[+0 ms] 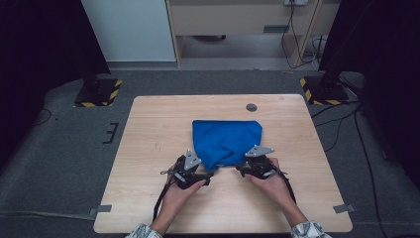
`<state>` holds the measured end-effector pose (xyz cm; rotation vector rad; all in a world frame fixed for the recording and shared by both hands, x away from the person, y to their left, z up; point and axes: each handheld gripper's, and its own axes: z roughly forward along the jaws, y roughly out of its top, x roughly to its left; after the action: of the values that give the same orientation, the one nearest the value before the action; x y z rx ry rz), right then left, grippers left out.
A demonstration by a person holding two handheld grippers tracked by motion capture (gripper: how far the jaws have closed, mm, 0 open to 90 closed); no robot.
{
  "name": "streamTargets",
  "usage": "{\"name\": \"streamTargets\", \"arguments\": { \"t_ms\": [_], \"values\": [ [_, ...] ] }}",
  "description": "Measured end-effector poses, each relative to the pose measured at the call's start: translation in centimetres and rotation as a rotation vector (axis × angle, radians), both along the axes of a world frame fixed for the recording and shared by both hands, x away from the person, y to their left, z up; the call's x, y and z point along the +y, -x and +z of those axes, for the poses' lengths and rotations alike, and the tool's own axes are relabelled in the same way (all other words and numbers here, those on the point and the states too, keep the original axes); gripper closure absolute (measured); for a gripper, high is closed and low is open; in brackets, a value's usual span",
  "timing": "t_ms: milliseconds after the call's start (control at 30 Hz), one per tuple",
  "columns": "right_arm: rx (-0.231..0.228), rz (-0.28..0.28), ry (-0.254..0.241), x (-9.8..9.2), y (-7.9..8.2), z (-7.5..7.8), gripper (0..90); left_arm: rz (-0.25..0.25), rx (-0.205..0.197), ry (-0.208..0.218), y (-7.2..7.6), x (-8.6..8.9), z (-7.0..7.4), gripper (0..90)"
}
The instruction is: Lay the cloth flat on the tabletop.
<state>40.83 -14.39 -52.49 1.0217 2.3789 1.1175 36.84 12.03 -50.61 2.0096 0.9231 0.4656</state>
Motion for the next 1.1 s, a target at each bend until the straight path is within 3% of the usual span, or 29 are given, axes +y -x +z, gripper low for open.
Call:
{"name": "streamTargets", "arguments": {
  "t_ms": [233,400,533,667,733,867,1100],
  "values": [
    [0.019,-0.004,0.038,0.0,-0.1,-0.6,62.8,-0.005,0.031,-0.048,-0.7,-0.1,-0.9,29.3],
    [0.006,-0.001,0.051,0.0,0.0,-0.7,72.6,-0.044,0.046,-0.108,-0.9,-0.6,-1.3,46.1],
    [-0.004,-0.006,0.044,-0.2,0.0,-0.9,83.1,-0.046,0.031,-0.119,-1.3,-0.6,-1.0,60.2],
    [0.001,-0.015,0.023,-0.3,-0.1,-0.9,86.0,-0.047,0.038,-0.089,-2.0,0.1,-0.7,77.0],
    [0.009,-0.008,0.017,-0.5,0.0,-0.7,86.1,-0.036,0.034,-0.071,-2.0,0.5,-0.5,81.2],
    [0.020,-0.008,-0.028,-1.8,0.3,0.4,86.1,-0.013,0.028,-0.018,-1.9,1.5,0.3,84.0],
    [0.054,-0.006,-0.068,-4.3,0.8,1.5,86.1,0.023,0.038,0.018,-2.1,2.8,0.7,85.4]
  ]
}}
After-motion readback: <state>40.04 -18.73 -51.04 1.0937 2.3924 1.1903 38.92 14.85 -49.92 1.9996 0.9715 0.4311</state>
